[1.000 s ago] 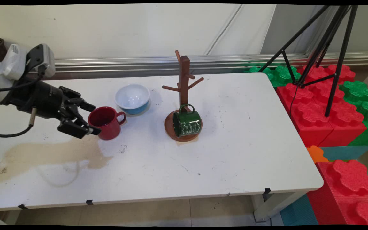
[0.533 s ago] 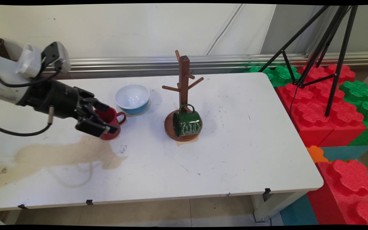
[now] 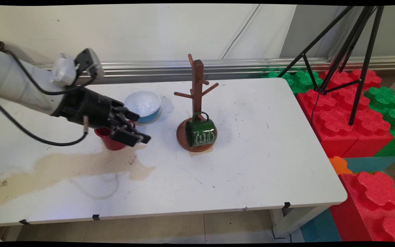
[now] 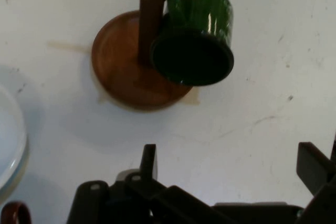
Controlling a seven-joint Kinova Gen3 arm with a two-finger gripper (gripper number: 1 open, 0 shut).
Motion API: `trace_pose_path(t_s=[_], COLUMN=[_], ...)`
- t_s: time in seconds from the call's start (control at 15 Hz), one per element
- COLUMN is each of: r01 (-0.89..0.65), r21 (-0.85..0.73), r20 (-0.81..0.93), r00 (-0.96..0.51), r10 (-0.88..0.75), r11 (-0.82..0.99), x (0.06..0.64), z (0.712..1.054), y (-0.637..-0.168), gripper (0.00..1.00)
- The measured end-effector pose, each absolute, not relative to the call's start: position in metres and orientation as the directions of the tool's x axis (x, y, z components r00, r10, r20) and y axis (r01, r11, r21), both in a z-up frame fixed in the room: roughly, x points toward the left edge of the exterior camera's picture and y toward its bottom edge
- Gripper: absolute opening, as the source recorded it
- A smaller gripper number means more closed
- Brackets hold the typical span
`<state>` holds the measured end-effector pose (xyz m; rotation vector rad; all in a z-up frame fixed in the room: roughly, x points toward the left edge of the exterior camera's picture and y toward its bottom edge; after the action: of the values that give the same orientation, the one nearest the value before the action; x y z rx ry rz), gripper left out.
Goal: Pick up the green mug from the rack
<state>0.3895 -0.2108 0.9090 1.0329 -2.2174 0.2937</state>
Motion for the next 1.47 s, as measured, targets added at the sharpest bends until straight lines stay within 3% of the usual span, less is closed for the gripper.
trace_pose_path(t_s=[0.87,1.47], r01=[-0.751,-0.762], r21=[0.113,0.107], r20=[0.661,0.627], r00=[-0.432,-0.447], r10=[-0.613,-0.638], r11=[0.651,0.639], x=[0.333,0.294], z=[0.871,0.864], y=[-0.252,-0.270], gripper=[1.00,1.00])
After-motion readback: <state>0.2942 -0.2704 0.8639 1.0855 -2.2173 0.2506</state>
